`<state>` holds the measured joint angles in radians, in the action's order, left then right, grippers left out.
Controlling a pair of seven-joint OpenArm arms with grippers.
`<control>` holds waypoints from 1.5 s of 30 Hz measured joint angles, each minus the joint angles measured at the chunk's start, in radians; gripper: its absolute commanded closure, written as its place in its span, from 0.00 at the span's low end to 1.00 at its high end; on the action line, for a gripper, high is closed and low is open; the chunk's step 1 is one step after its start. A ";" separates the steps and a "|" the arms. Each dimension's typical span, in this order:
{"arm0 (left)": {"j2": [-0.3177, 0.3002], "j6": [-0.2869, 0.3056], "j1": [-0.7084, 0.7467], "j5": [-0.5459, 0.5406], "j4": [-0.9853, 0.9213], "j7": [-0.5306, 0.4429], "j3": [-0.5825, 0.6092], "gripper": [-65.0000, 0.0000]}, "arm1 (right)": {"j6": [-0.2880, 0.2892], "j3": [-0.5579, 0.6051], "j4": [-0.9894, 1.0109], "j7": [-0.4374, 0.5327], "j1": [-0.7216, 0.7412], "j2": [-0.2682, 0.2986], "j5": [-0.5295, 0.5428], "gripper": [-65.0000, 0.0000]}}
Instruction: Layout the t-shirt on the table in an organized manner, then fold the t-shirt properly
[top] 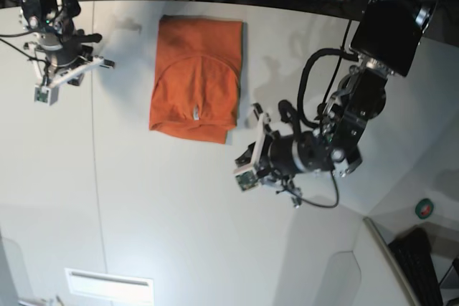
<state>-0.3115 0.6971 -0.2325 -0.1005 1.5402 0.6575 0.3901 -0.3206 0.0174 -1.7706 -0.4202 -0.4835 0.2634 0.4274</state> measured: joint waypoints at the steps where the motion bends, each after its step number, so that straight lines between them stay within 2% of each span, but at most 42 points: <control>1: -0.002 0.006 0.057 0.006 0.032 -0.031 -0.059 1.00 | -0.006 -0.002 0.000 0.063 -0.031 0.008 -0.008 1.00; 4: 0.002 0.007 0.208 0.052 0.101 -0.148 -0.196 1.00 | -0.005 -0.002 0.002 0.232 -0.113 0.035 -0.004 1.00; 7: -0.001 0.000 0.340 0.073 0.126 -0.243 -0.271 1.00 | 0.005 0.000 -0.008 0.350 -0.190 0.075 -0.003 1.00; 12: -0.027 0.000 0.545 0.077 0.147 -0.413 -0.337 1.00 | 0.002 -0.003 -0.124 0.367 -0.357 0.145 -0.005 1.00; 17: -0.069 -0.004 0.764 0.077 0.214 -0.525 -0.384 1.00 | -0.004 -0.005 -0.189 0.370 -0.533 0.200 -0.002 1.00; 20: -0.086 -0.011 0.881 0.076 0.232 -0.577 -0.388 1.00 | 0.004 -0.002 -0.192 0.328 -0.624 0.193 -0.004 1.00; 24: -0.095 -0.007 1.040 0.077 0.225 -0.638 -0.388 1.00 | 0.000 0.000 -0.202 0.158 -0.720 0.196 -0.005 1.00; 27: -0.096 -0.015 1.119 0.077 0.211 -0.685 -0.376 1.00 | 0.003 0.002 -0.202 0.039 -0.740 0.196 -0.002 1.00; 29: -0.091 -0.032 1.136 0.072 0.157 -0.693 -0.368 1.00 | -0.003 0.035 -0.180 -0.030 -0.724 0.200 -0.010 1.00; 31: -0.092 -0.076 1.120 0.070 0.050 -0.695 -0.330 1.00 | 0.002 0.119 -0.113 -0.079 -0.655 0.206 -0.005 1.00; 34: -0.093 -0.124 1.053 0.074 -0.151 -0.689 -0.228 1.00 | 0.006 0.293 0.031 -0.074 -0.500 0.244 -0.001 1.00; 38: -0.084 -0.206 0.955 0.069 -0.375 -0.696 -0.086 1.00 | -0.004 0.549 0.214 -0.064 -0.306 0.258 -0.009 1.00; 40: -0.067 -0.256 0.895 0.057 -0.487 -0.698 -0.038 1.00 | 0.003 0.696 0.347 -0.062 -0.200 0.232 0.000 1.00; 42: -0.039 -0.303 0.834 0.063 -0.612 -0.701 -0.008 1.00 | 0.003 0.818 0.514 -0.064 -0.092 0.177 0.003 1.00; 44: 0.001 -0.321 0.756 0.070 -0.757 -0.692 0.011 1.00 | 0.001 0.879 0.703 -0.050 0.000 0.094 -0.002 1.00; 45: 0.026 -0.326 0.722 0.063 -0.842 -0.710 0.011 1.00 | -0.005 0.896 0.801 -0.004 0.028 0.053 -0.005 1.00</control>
<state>-0.2855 0.3714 0.4892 -0.0372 0.6979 -0.0528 0.4011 -0.3252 0.9138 -0.9699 -0.4244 -0.4553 0.3168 0.4225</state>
